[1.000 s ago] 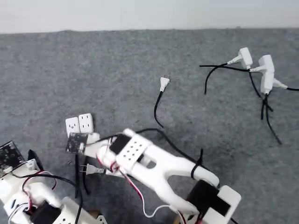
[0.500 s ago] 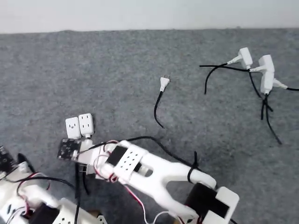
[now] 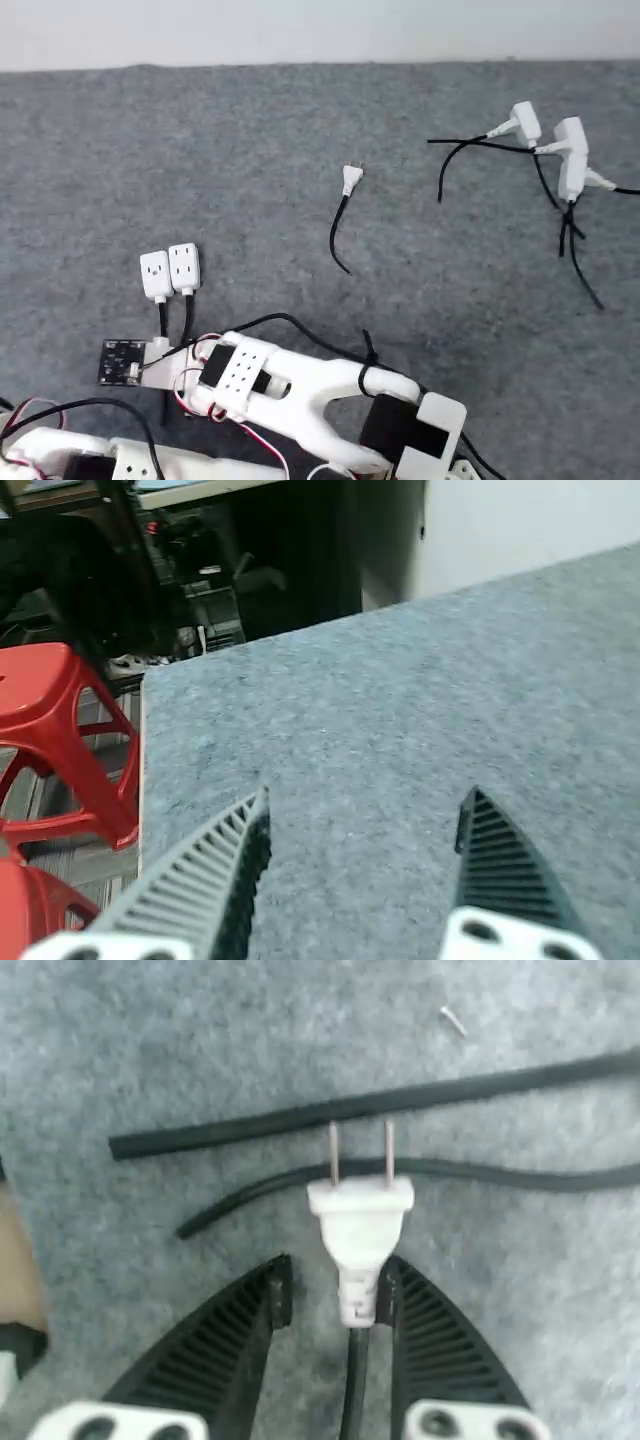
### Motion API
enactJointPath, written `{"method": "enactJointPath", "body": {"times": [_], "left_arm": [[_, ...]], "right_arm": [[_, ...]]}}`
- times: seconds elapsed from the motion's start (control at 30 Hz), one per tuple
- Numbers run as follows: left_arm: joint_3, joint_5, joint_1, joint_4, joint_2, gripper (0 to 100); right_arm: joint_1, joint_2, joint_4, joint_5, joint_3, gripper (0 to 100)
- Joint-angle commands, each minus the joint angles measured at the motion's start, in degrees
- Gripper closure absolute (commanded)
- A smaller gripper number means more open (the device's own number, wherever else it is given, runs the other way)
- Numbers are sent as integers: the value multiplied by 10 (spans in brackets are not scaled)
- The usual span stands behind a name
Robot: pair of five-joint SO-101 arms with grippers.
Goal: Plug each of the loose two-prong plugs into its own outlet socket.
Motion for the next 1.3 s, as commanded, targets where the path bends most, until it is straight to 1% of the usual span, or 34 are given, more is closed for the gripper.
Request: {"method": "enactJointPath", "body": {"times": [0.0, 0.07, 0.13, 0.2, 0.23, 0.37, 0.5, 0.6, 0.7, 0.8, 0.87, 0.93, 1.0, 1.1, 1.17, 1.2, 1.27], "left_arm": [[-34, 12, -10, -16, -11, 710], [-34, 12, -6, -14, -11, 710], [-33, 12, -4, -13, -11, 710], [-32, 12, -4, -13, -11, 710], [-30, 12, -4, -13, -11, 710], [-27, 12, 13, -11, -11, 710], [-20, 6, 48, -2, -11, 710], [-19, -26, 97, 23, -11, 710], [0, -70, 178, 32, -11, 710], [28, -129, 281, 32, -11, 710], [36, -152, 345, 35, -11, 710], [22, -154, 404, 47, -11, 710], [-14, -151, 477, 70, -11, 710], [-73, -151, 604, 125, -11, 710], [-111, -151, 676, 156, -11, 710], [-125, -151, 703, 163, -11, 710], [-147, -153, 731, 162, -11, 710]], "right_arm": [[-1, 23, 7, -4, -48, 864], [-1, 39, 22, -2, -68, 901], [-1, 52, 46, -1, -91, 997], [-1, 67, 67, -1, -110, 975], [-1, 72, 73, -2, -117, 991], [0, 74, 82, -4, -121, 991], [0, 65, 102, -2, -123, 991], [11, 0, 149, 3, -124, 991], [34, -120, 199, 2, -120, 991], [62, -244, 246, 4, -122, 991], [71, -314, 275, 18, -120, 991], [74, -367, 301, 25, -109, 991], [78, -410, 319, 26, -92, 991], [91, -458, 315, 26, -58, 991], [99, -476, 305, 26, -41, 991], [100, -481, 300, 27, -33, 991], [108, -484, 296, 28, -25, 991]]}}
